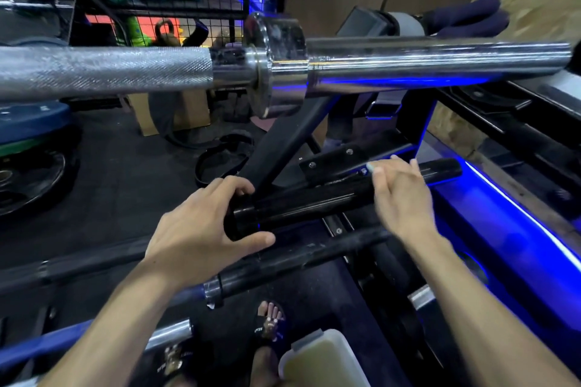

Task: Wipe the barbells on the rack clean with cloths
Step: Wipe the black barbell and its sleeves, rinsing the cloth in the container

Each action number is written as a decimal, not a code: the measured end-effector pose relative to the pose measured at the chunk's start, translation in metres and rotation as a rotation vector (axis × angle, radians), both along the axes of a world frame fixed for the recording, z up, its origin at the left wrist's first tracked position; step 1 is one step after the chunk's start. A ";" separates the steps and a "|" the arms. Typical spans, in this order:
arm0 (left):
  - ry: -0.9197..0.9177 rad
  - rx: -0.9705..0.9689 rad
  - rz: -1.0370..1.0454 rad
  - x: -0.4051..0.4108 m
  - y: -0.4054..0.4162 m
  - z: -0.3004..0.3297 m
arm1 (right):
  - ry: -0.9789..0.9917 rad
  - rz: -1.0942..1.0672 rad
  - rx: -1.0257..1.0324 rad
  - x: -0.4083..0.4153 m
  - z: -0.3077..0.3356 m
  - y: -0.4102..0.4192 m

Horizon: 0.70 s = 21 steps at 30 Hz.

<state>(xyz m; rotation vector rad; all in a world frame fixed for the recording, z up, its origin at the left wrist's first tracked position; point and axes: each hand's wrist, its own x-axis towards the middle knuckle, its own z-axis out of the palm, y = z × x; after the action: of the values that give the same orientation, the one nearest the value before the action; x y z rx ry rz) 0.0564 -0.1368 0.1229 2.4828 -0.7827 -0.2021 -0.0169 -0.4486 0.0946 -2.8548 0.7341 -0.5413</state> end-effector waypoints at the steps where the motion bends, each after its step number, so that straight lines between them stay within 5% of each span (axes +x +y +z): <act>1: 0.005 -0.007 -0.003 0.000 0.000 0.001 | 0.003 0.029 -0.037 0.003 0.000 0.017; 7: -0.027 0.030 0.011 0.001 -0.002 -0.001 | -0.026 0.439 -0.096 0.006 -0.005 0.075; 9: -0.020 0.021 0.016 0.003 0.000 -0.001 | 0.014 0.403 -0.187 0.005 -0.001 0.040; 15: -0.010 -0.048 -0.011 0.004 0.000 -0.002 | 0.035 0.026 0.031 0.006 0.018 0.008; 18: -0.036 -0.036 -0.047 0.003 0.001 -0.003 | 0.007 0.286 -0.152 0.015 0.006 0.062; 21: -0.021 -0.046 -0.026 0.005 0.002 -0.004 | -0.051 0.470 -0.058 0.020 -0.004 0.092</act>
<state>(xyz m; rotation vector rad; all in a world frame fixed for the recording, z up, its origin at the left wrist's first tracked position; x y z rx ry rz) 0.0614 -0.1348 0.1187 2.4362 -0.8198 -0.1657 0.0028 -0.3564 0.0901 -2.9051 0.0273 -0.5619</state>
